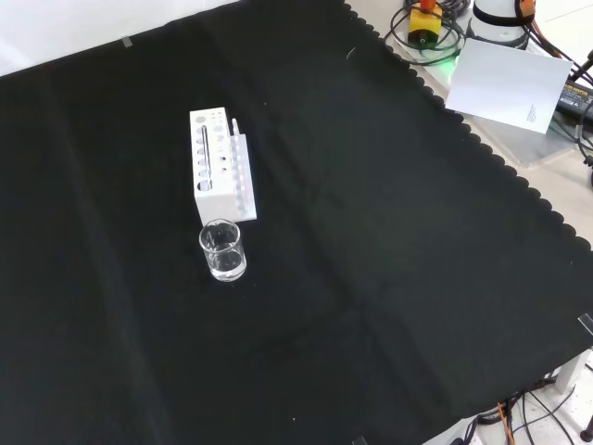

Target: Take the glass rod from the white test tube rack.

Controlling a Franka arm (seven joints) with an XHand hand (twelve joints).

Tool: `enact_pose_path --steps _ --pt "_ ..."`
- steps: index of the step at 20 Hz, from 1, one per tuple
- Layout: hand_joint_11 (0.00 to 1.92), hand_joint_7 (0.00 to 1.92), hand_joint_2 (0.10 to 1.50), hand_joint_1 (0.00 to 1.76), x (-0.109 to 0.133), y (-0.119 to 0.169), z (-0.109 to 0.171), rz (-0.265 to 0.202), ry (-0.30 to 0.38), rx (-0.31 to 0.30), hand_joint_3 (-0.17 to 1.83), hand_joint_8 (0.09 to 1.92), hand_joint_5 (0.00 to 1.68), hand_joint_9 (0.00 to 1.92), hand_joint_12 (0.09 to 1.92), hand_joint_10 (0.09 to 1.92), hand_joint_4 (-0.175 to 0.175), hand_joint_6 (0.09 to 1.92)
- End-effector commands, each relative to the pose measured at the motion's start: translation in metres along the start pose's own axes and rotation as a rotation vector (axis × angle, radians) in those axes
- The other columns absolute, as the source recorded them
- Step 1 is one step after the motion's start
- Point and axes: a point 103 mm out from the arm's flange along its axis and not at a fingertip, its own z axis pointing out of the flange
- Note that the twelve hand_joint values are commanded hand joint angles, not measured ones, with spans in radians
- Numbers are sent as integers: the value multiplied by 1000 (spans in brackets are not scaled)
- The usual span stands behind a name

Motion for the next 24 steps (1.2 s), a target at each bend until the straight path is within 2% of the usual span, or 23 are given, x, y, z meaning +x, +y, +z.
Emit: enact_pose_path --steps 1,5,9,15,21,24 --pt "0 57 776 711 10 29 1 -25 -15 14 592 835 63 173 1228 869 -142 87" --pt "0 104 767 710 17 53 1 -50 -6 -3 612 861 110 258 1337 870 -142 87" --pt "11 166 760 710 21 90 1 -59 24 -2 631 869 159 376 1439 854 -143 87" --pt "178 351 756 714 30 141 15 -72 18 24 647 882 308 602 1427 818 -159 87" --pt "236 426 761 717 33 177 31 -77 21 40 641 883 429 674 1407 805 -164 112" --pt "260 461 766 718 35 190 42 -93 25 40 632 872 449 709 1395 792 -165 195"
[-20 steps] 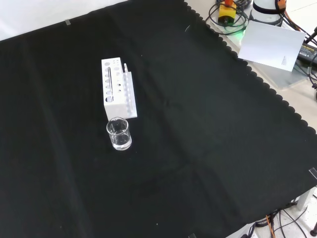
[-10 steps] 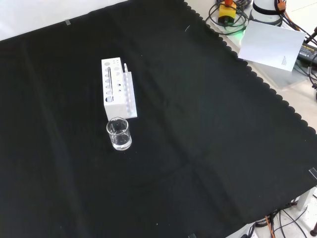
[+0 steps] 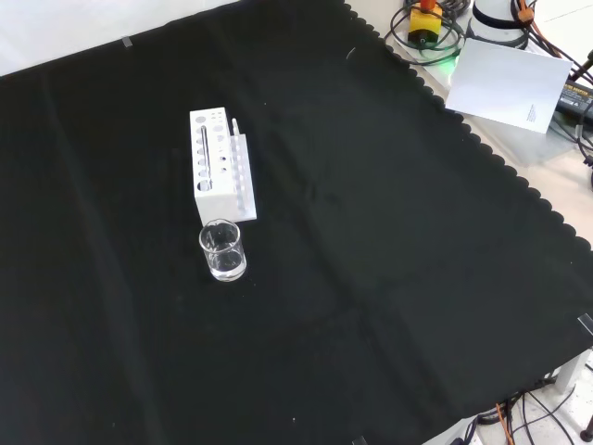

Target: Take the glass rod from the white test tube rack.

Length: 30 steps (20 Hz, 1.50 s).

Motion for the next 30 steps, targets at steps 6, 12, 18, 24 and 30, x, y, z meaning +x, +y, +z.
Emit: enact_pose_path --steps 6,12,18,24,30 --pt "293 494 770 716 6 73 34 -47 21 20 627 880 290 763 1393 793 -162 745" --pt "376 558 769 709 7 86 52 -57 22 50 634 893 252 835 1381 803 -163 783" --pt "460 608 771 708 18 83 72 -82 13 82 637 906 246 921 1372 833 -167 773" --pt "505 663 774 710 33 80 80 -110 7 98 637 915 273 965 1357 865 -174 790" --pt "523 695 777 712 40 79 84 -127 12 103 637 923 290 981 1351 880 -175 807"
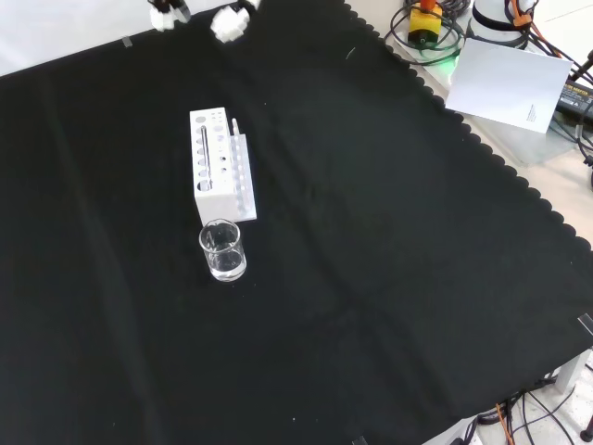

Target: Take the glass rod from the white test tube rack.

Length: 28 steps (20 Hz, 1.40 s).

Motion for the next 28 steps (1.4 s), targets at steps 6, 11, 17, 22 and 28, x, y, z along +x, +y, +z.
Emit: enact_pose_path --steps 6,11,17,22,28 --pt "561 722 783 719 17 1 22 -60 6 25 635 927 297 1025 1338 905 -175 842" --pt "591 763 790 729 17 12 39 -81 14 44 634 939 324 1054 1328 918 -175 874" --pt "600 777 795 733 15 29 60 -91 29 70 632 943 343 1066 1323 920 -175 902" --pt "606 783 799 733 11 32 74 -75 48 98 632 946 346 1074 1322 920 -175 918" --pt "619 845 805 734 9 29 89 -82 32 113 632 970 361 1103 1323 931 -175 939"
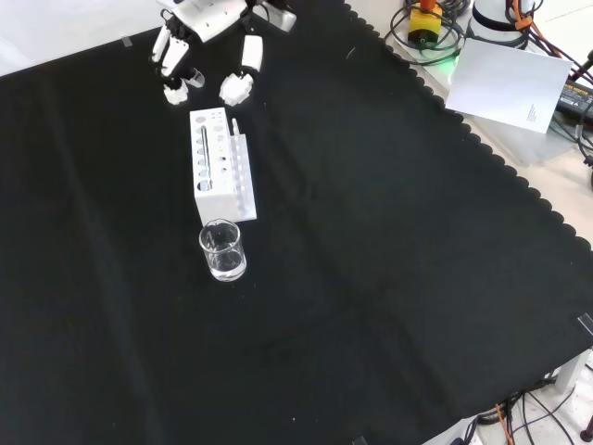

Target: Take the glass rod from the white test tube rack.

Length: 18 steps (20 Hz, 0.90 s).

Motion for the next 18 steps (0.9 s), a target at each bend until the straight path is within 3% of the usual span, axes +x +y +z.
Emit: enact_pose_path --steps 1,10,12,13,18 --pt "626 854 805 734 -4 0 14 -4 -5 10 631 972 366 1107 1319 932 -175 952" --pt "663 890 830 684 -14 10 41 -9 15 31 635 985 403 1134 1308 935 -175 1013" --pt "669 894 834 679 -19 12 47 -11 115 43 634 986 406 1140 1306 933 -175 1024" --pt "678 895 836 678 -20 13 50 -15 131 47 632 987 405 1142 1302 931 -175 1031" --pt "712 897 841 674 -24 16 63 -17 94 79 628 990 400 1155 1294 929 -175 1046"
